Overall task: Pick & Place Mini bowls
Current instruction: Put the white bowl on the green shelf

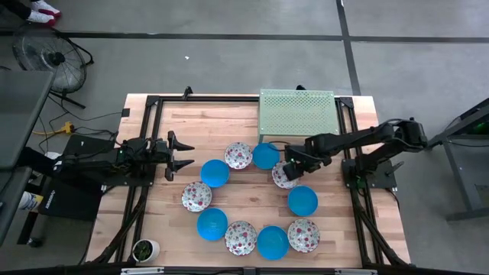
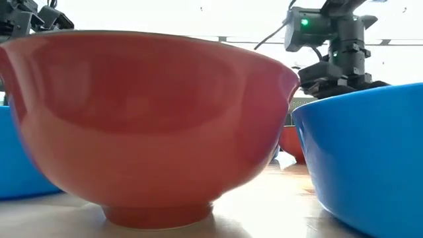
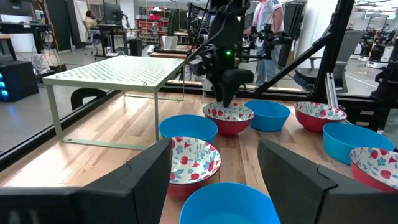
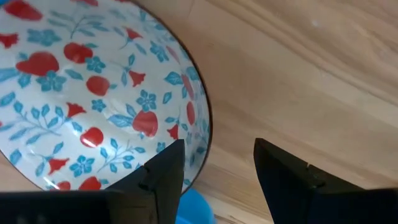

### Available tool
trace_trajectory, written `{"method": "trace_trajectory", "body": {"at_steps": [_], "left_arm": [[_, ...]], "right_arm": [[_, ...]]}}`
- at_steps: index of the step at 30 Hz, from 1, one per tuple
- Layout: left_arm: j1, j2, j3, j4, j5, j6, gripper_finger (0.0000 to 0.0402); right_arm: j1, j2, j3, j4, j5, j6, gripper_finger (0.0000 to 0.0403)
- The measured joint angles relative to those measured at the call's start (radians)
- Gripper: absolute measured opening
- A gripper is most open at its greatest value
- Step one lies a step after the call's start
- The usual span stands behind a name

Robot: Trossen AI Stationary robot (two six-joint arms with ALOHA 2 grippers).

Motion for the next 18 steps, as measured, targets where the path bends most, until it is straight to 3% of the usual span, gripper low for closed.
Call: {"method": "trace_trajectory", "body": {"at_steps": [9, 18], "left_arm": [[0.000, 0.000, 0.000, 0.000, 0.000, 0.000, 0.0232], [0.000, 0.000, 0.000, 0.000, 0.000, 0.000, 0.0232]], "right_arm": [[-0.017, 0.000, 0.000, 0.004, 0.008, 0.092, 0.0179], [-0.017, 0.058, 0.000, 0.057, -0.014, 0.083, 0.0128]]}}
